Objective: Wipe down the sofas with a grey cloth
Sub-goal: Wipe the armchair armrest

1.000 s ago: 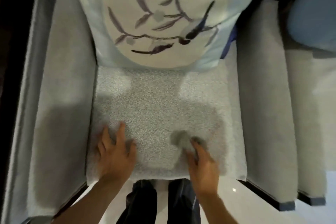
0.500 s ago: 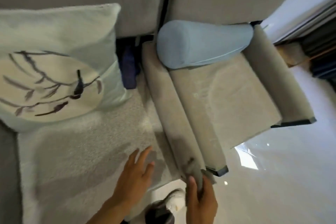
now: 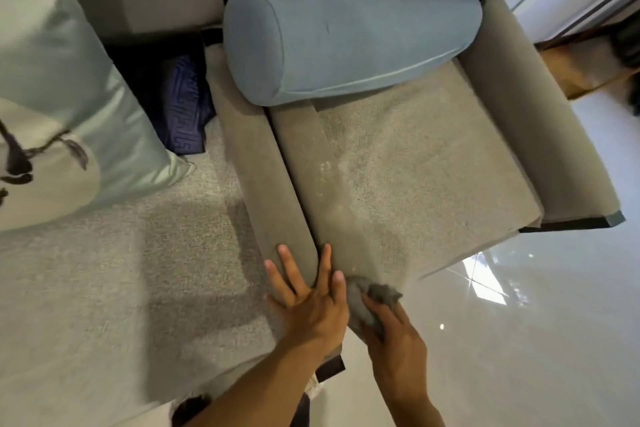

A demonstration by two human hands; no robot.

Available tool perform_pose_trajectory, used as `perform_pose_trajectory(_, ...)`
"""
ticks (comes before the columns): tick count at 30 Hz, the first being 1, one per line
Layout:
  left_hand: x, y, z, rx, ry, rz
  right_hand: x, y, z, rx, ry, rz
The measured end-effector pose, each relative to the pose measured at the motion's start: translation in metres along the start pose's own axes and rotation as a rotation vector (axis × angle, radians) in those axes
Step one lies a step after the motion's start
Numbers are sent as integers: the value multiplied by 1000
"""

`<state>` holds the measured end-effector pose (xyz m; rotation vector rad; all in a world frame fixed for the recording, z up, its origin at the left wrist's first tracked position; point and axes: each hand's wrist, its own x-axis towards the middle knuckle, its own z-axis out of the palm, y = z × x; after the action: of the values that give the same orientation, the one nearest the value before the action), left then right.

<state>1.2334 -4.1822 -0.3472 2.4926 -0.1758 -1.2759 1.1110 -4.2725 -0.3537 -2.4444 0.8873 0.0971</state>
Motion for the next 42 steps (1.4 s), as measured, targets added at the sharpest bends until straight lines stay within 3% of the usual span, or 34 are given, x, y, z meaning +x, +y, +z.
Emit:
perform_pose_trajectory(3, 1, 1, 2, 47, 17, -38, -6, 6, 1, 57, -68, 10)
perform_pose_trajectory(9, 6, -4, 3, 38, 13, -27, 71, -26, -11, 35, 14, -246)
perform_pose_trajectory(16, 9, -6, -4, 18, -139, 11, 24, -6, -22, -63, -113, -122)
perform_pose_trajectory(20, 10, -5, 1, 36, -123, -3, 69, -23, -26, -105, -142, -216)
perform_pose_trajectory(27, 8, -11, 14, 22, 104, 25, 177, -73, -11, -61, -129, -309)
perform_pose_trajectory(33, 16, -11, 33, 17, 263, -22, 90, 0, -29, -8, -274, -402)
perform_pose_trajectory(36, 12, -10, 28, 25, 226, 14, 74, 14, -36, -13, -324, -403)
perform_pose_trajectory(39, 8, -13, 35, -9, 428, 43, 117, -5, -26, -43, -320, -423)
perform_pose_trajectory(42, 12, -14, 48, -50, 583, 36, 181, -48, -13, -70, -176, -437)
